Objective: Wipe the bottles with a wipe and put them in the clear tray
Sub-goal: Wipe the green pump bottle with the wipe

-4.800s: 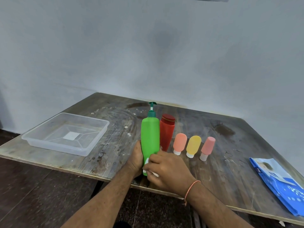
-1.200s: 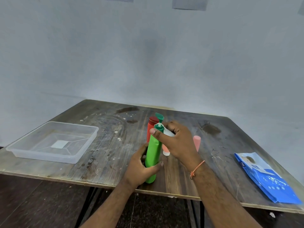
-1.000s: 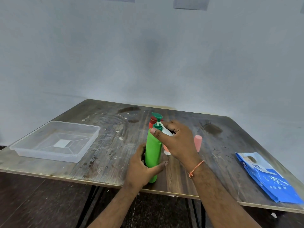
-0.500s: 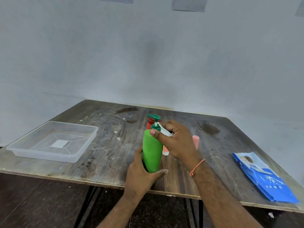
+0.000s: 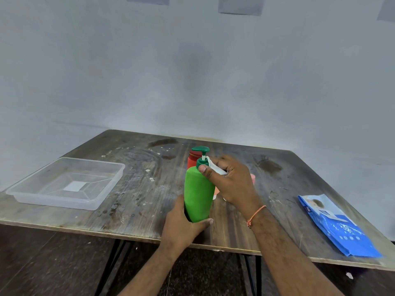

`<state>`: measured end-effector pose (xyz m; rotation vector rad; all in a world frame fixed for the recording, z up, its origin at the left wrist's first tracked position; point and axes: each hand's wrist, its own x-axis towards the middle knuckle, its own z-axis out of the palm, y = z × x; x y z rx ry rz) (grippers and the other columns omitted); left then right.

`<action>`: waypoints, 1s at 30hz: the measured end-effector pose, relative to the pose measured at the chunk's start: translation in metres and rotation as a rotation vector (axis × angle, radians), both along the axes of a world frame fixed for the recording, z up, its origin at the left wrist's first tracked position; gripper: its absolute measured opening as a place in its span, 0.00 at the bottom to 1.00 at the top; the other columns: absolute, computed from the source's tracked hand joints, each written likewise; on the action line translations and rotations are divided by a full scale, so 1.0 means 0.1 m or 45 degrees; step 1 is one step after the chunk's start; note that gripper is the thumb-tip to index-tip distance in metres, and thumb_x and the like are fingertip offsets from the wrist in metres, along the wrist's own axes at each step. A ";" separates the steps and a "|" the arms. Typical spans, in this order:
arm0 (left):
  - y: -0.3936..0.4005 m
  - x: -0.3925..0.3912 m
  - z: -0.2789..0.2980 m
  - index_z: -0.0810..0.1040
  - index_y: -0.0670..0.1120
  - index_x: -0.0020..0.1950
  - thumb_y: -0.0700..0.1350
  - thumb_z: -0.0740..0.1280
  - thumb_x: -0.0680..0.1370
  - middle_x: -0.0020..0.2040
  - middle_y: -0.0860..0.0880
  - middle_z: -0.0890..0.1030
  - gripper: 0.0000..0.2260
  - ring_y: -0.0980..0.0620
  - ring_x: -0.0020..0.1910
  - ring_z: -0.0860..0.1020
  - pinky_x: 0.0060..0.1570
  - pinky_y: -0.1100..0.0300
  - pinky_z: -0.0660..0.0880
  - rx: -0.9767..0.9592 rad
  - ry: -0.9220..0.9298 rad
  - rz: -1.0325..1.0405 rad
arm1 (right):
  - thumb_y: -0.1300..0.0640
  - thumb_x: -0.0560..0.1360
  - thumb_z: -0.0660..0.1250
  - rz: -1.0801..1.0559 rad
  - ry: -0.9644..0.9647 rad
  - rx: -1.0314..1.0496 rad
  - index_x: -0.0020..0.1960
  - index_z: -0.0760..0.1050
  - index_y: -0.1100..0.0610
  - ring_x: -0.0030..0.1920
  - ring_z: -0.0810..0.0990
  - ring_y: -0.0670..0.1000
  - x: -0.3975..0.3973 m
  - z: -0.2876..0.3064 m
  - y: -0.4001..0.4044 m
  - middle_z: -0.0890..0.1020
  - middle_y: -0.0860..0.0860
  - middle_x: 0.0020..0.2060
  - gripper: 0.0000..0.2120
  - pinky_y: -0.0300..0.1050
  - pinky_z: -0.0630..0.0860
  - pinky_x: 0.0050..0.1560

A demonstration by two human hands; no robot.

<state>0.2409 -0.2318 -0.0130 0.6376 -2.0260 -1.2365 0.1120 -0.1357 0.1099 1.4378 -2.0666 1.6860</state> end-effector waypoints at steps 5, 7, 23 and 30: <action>-0.20 0.05 0.05 0.75 0.62 0.59 0.52 0.85 0.66 0.54 0.60 0.84 0.28 0.66 0.53 0.81 0.53 0.66 0.79 0.021 -0.250 -0.195 | 0.42 0.77 0.78 -0.009 0.030 0.014 0.58 0.88 0.42 0.44 0.80 0.47 0.01 -0.01 -0.01 0.80 0.48 0.40 0.12 0.50 0.77 0.46; -0.20 0.06 0.06 0.76 0.63 0.57 0.52 0.85 0.66 0.52 0.61 0.85 0.26 0.68 0.53 0.81 0.50 0.72 0.77 0.004 -0.277 -0.169 | 0.42 0.77 0.77 -0.020 0.062 0.003 0.58 0.88 0.42 0.42 0.79 0.47 0.01 -0.02 -0.01 0.78 0.46 0.38 0.11 0.50 0.75 0.44; -0.06 -0.02 -0.01 0.76 0.61 0.59 0.59 0.84 0.65 0.49 0.62 0.84 0.27 0.65 0.49 0.81 0.47 0.68 0.76 -0.107 -0.241 -0.009 | 0.51 0.78 0.78 -0.391 0.363 -0.193 0.54 0.90 0.52 0.41 0.83 0.47 0.27 -0.21 0.04 0.83 0.44 0.39 0.07 0.30 0.71 0.50; -0.21 -0.06 0.03 0.75 0.60 0.57 0.58 0.85 0.64 0.50 0.60 0.84 0.27 0.63 0.50 0.81 0.51 0.64 0.79 -0.099 -0.371 -0.144 | 0.55 0.85 0.71 -0.289 0.678 -0.184 0.67 0.83 0.59 0.49 0.79 0.51 0.12 -0.39 0.13 0.79 0.48 0.50 0.14 0.54 0.78 0.47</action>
